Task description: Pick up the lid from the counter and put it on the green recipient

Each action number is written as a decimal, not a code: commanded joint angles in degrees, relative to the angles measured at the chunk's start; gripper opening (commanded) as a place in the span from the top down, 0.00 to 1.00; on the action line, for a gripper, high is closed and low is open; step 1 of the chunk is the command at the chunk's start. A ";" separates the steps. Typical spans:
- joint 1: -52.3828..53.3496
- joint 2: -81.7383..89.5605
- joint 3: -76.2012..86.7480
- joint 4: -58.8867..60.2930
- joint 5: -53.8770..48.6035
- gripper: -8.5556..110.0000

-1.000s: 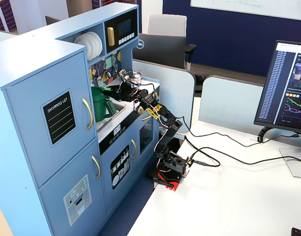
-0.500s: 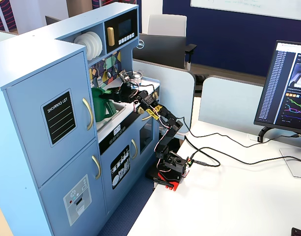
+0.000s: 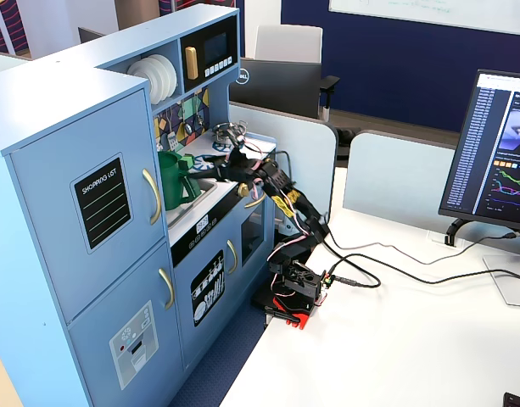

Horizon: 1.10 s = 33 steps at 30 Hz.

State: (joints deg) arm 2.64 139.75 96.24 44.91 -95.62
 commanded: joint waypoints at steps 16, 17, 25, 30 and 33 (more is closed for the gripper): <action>-0.88 40.43 72.69 10.63 2.46 0.84; -1.32 41.40 74.44 12.13 4.13 0.84; -6.33 41.13 75.41 34.28 16.00 0.84; -5.63 42.28 75.41 41.57 18.72 0.84; -5.01 42.28 75.41 41.22 21.53 0.84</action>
State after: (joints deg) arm -2.81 182.46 171.91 76.20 -78.05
